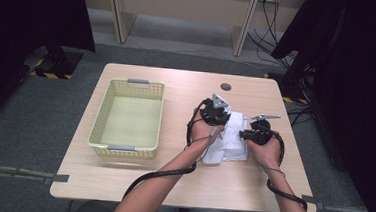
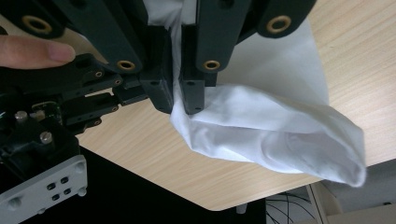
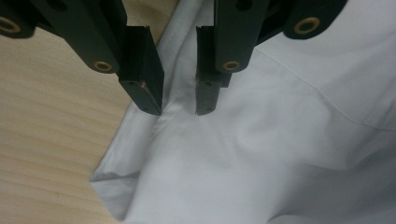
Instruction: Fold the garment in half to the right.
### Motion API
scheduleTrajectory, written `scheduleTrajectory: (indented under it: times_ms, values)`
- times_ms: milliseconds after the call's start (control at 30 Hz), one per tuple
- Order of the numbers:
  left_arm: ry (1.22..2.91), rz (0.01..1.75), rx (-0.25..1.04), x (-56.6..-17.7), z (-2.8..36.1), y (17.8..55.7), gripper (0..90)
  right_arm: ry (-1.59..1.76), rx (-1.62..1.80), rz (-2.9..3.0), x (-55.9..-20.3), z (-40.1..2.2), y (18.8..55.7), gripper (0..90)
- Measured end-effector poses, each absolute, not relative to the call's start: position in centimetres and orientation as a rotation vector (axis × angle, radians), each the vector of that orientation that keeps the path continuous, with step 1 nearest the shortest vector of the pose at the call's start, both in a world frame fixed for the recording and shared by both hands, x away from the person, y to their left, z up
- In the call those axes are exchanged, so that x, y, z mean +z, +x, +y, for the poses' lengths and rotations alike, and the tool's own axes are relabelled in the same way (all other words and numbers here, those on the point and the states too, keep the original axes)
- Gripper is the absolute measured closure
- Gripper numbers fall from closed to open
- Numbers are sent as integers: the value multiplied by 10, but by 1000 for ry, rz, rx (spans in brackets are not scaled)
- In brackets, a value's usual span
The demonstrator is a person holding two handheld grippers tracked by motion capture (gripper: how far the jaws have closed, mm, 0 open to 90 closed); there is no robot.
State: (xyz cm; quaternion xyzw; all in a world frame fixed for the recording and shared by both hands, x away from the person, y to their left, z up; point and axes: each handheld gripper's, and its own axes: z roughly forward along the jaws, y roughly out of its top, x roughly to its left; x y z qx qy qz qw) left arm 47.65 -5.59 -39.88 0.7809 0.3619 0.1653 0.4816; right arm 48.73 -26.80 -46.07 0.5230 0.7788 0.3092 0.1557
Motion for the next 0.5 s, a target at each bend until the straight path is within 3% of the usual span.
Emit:
scheduleTrajectory:
  times_ms: [500]
  values:
    - [1926,883,409,-405,-59,478,845,1432,905,2258,-463,-255,487,755]
